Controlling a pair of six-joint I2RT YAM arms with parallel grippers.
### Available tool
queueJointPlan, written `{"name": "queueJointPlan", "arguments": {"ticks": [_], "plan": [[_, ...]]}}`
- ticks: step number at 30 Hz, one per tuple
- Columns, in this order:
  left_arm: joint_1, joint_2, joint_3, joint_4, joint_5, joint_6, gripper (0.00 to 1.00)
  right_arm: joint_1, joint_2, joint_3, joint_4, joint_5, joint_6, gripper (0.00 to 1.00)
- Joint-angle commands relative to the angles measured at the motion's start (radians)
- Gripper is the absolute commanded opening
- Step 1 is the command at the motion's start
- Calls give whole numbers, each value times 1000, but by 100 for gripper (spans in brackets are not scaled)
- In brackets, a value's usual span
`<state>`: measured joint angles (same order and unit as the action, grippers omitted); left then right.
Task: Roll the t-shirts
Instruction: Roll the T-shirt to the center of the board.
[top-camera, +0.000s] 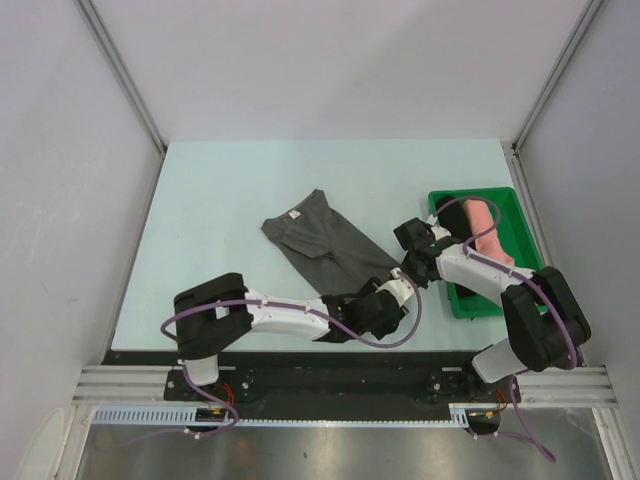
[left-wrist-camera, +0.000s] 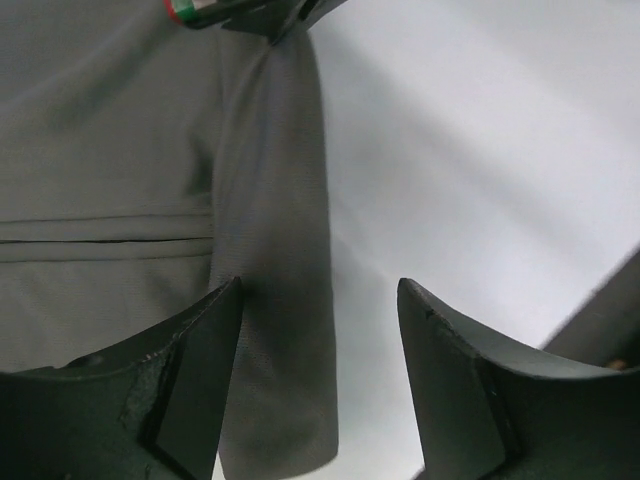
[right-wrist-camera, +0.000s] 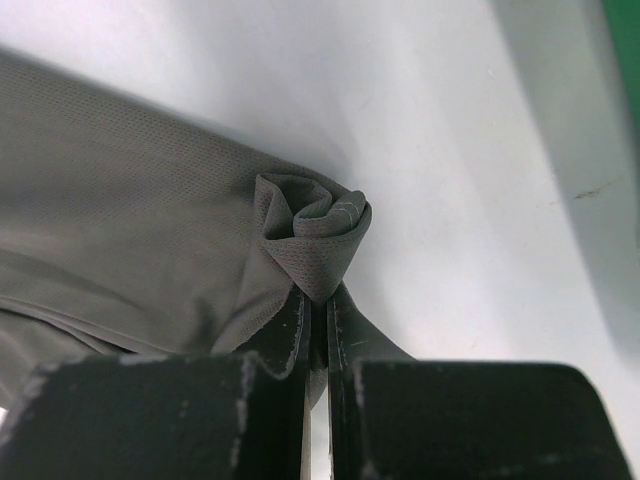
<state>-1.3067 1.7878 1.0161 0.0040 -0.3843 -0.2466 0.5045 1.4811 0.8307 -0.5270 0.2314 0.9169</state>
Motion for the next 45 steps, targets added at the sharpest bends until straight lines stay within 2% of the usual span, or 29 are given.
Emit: {"name": "queueJointPlan", "arguments": {"ticks": [1,12,18,19,21,22,24,25,27,28,29,33,34,38,40,41,42,45], "plan": [[-16,42,62,-24,-122,32,68,2,11,39,-39,32,17,0],[-43,125,122,-114,-260,26,61,0,21,48,-53,23,16,0],[-43,140,141,-153,-269,4,41,-1,8,51,-45,0,-6,0],[-42,133,138,-151,-262,0,33,-3,-4,50,-39,-3,-10,0],[-40,111,133,-157,-233,-19,26,-7,-22,50,-27,-23,-35,0],[-36,104,131,-159,-219,-23,18,-9,-31,50,-12,-29,-44,6],[-29,68,121,-157,-165,-40,12,-7,-70,51,7,-38,-70,21],[-20,58,115,-151,-142,-52,11,-7,-90,48,22,-38,-76,38],[-5,18,90,-133,-50,-69,9,-11,-145,48,36,-24,-92,55],[16,3,79,-124,-16,-92,9,-12,-163,48,44,-17,-96,71],[27,-8,67,-112,22,-105,9,-21,-176,48,48,-14,-99,76],[119,-73,-17,-40,208,-178,8,-35,-252,45,35,2,-105,77],[138,-80,-33,-24,291,-210,9,-34,-271,38,38,2,-105,76],[214,-113,-109,68,462,-295,9,-15,-369,-40,51,20,-82,75],[260,-123,-152,100,521,-348,10,5,-418,-74,74,14,-69,70],[276,-123,-165,134,592,-367,10,14,-432,-91,82,10,-63,67],[303,-123,-183,148,620,-397,11,38,-452,-120,102,11,-56,61],[345,-116,-202,189,729,-431,11,86,-464,-174,140,29,-36,55]]}}
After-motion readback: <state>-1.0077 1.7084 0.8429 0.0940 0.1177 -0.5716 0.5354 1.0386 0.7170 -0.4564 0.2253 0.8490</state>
